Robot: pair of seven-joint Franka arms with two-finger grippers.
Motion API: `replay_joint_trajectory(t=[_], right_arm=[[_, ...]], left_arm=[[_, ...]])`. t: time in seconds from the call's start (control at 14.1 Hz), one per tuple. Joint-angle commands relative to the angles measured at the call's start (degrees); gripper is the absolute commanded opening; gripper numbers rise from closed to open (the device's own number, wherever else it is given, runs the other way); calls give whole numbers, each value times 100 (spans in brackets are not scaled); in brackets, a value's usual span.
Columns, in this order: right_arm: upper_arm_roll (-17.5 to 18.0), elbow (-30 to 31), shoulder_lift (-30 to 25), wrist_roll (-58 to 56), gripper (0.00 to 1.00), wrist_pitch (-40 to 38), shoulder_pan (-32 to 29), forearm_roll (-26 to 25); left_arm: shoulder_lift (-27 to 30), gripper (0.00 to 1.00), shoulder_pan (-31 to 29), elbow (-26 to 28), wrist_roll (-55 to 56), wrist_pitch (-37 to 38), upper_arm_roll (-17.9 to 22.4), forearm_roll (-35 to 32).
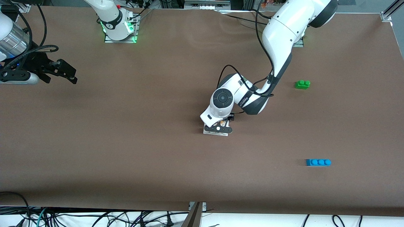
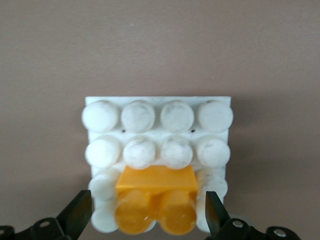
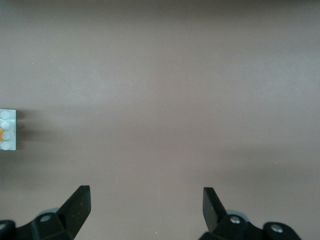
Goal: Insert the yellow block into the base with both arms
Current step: 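Open the left gripper and lift it off the yellow block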
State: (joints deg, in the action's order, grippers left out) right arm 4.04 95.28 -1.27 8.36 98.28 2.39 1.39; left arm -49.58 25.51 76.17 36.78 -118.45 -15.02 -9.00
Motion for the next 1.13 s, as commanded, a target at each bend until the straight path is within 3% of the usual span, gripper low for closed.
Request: replay_joint_trajectory(t=[0.0, 0.28, 0.57, 1.06], right_arm=[[1, -1, -57, -27, 99, -2, -19, 63], [1, -1, -57, -18, 99, 16, -19, 63], [1, -1, -57, -27, 99, 16, -19, 63], [18, -10, -57, -27, 99, 24, -11, 63]], left_arm=[[492, 100, -72, -94, 111, 777, 8, -128], [1352, 100, -599, -111, 67, 1578, -19, 282], [2056, 100, -1530, -120, 14, 2210, -54, 592], [3208, 100, -2602, -111, -2101, 3389, -10, 592]])
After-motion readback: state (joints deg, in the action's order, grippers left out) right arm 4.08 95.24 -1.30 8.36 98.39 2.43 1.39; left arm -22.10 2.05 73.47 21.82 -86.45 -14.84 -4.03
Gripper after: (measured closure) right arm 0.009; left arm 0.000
